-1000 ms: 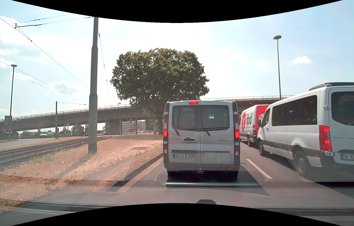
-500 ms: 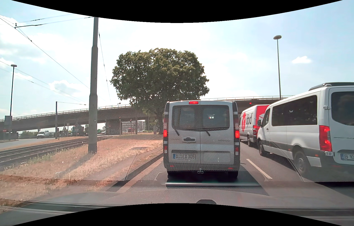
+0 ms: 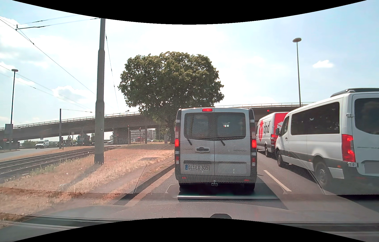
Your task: Follow the waypoints while adhering to traffic rules and regulations
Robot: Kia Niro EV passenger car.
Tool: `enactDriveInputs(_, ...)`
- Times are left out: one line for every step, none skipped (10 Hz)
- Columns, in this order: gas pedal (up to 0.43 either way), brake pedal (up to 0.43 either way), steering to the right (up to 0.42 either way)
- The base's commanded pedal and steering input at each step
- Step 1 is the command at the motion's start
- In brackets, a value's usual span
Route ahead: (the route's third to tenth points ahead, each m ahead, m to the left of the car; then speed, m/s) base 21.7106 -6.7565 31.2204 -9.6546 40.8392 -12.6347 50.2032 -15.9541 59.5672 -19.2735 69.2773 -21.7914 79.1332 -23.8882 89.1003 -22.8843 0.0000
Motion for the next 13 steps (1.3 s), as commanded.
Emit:
enactDriveInputs(0.000, 0.299, 0.014)
enactDriveInputs(0.000, 0.299, 0.014)
enactDriveInputs(0.000, 0.299, 0.014)
enactDriveInputs(0.000, 0.299, 0.013)
enactDriveInputs(0.000, 0.299, 0.014)
enactDriveInputs(0.000, 0.299, 0.014)
enactDriveInputs(0.000, 0.299, 0.014)
enactDriveInputs(0.000, 0.299, 0.014)
enactDriveInputs(0.000, 0.299, 0.014)
enactDriveInputs(0.000, 0.299, 0.014)
enactDriveInputs(0.000, 0.299, 0.014)
enactDriveInputs(0.000, 0.299, 0.014)
enactDriveInputs(0.000, 0.299, 0.014)
